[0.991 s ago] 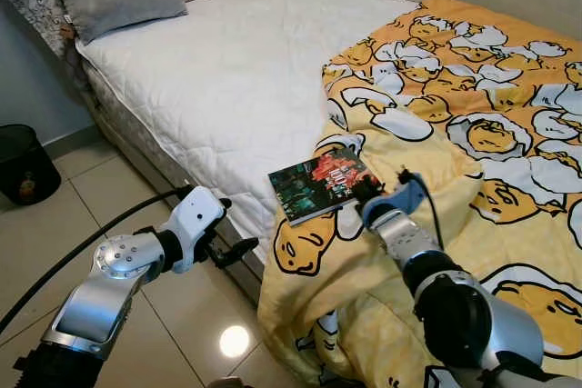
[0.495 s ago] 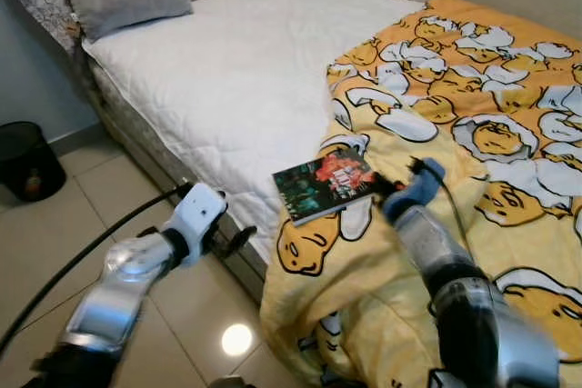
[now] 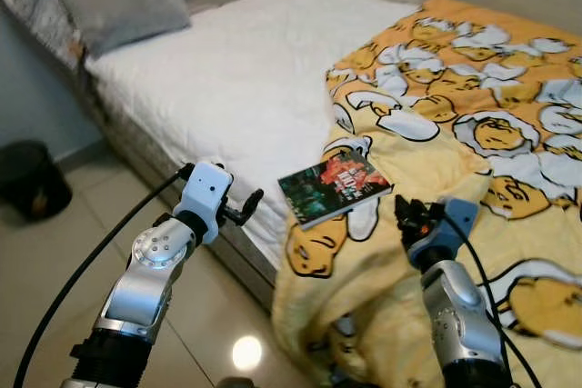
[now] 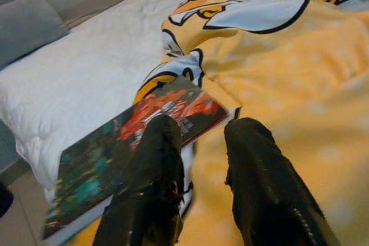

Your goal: Clean up the room

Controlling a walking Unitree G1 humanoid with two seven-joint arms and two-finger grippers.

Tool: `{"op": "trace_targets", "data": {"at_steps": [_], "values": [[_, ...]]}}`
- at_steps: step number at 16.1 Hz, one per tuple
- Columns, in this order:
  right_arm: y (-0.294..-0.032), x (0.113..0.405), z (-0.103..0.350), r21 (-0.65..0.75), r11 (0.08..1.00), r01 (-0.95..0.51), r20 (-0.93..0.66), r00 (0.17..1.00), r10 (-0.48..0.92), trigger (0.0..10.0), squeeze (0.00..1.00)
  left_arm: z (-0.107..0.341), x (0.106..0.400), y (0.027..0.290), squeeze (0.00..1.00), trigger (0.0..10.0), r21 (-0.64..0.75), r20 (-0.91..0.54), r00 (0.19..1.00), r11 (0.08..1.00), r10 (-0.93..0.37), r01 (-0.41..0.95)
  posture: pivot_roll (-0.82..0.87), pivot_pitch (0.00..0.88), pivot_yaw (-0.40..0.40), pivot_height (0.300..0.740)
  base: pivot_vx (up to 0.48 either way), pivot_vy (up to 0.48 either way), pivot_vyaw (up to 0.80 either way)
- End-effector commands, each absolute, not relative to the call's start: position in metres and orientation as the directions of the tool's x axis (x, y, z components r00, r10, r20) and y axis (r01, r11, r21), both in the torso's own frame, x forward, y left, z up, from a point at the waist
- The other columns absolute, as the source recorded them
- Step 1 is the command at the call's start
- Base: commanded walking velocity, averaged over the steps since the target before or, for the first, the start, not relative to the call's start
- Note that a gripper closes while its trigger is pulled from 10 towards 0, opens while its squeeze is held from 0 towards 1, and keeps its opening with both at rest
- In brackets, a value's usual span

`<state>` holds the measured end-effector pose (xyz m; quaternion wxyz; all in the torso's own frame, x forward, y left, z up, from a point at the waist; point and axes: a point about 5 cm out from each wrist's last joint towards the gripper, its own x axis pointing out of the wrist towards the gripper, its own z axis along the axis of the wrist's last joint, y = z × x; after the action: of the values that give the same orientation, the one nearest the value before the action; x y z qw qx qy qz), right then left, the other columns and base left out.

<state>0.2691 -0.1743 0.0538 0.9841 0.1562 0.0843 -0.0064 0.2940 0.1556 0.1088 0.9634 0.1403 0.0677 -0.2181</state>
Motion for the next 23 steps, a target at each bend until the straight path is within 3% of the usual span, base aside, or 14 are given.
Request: {"op": "trace_targets", "data": {"at_steps": [1, 5, 12, 23], "values": [[-0.168, 0.267, 0.056, 0.322, 0.946, 0.044, -0.182, 0.983, 0.016, 10.0, 1.0, 0.108, 0.296, 0.164, 0.58, 10.0, 0.263, -0.197, 0.909, 0.874, -0.367, 0.409, -0.02, 0.0, 0.046, 0.74, 0.0, 0.48, 0.0], [-0.162, 0.255, 0.056, 0.308, 0.95, 0.054, -0.199, 0.98, 0.009, 10.0, 1.0, 0.107, 0.296, 0.165, 0.58, 10.0, 0.266, -0.197, 0.912, 0.876, -0.359, 0.402, -0.01, 0.0, 0.042, 0.74, 0.0, 0.48, -0.6], [-0.177, 0.255, 0.069, 0.132, 0.982, 0.132, -0.137, 0.984, -0.114, 10.0, 1.0, 0.102, 0.294, 0.162, 0.58, 10.0, 0.221, -0.2, 0.913, 0.892, -0.355, 0.395, -0.02, 0.0, 0.041, 0.74, 0.0, 0.48, -0.8], [-0.179, 0.252, 0.064, 0.148, 0.97, 0.195, -0.173, 0.97, -0.169, 10.0, 1.0, 0.101, 0.294, 0.158, 0.59, 10.0, 0.166, -0.201, 0.914, 0.908, -0.351, 0.385, -0.01, 0.0, 0.028, 0.74, 0.0, 0.48, -0.8]]}}
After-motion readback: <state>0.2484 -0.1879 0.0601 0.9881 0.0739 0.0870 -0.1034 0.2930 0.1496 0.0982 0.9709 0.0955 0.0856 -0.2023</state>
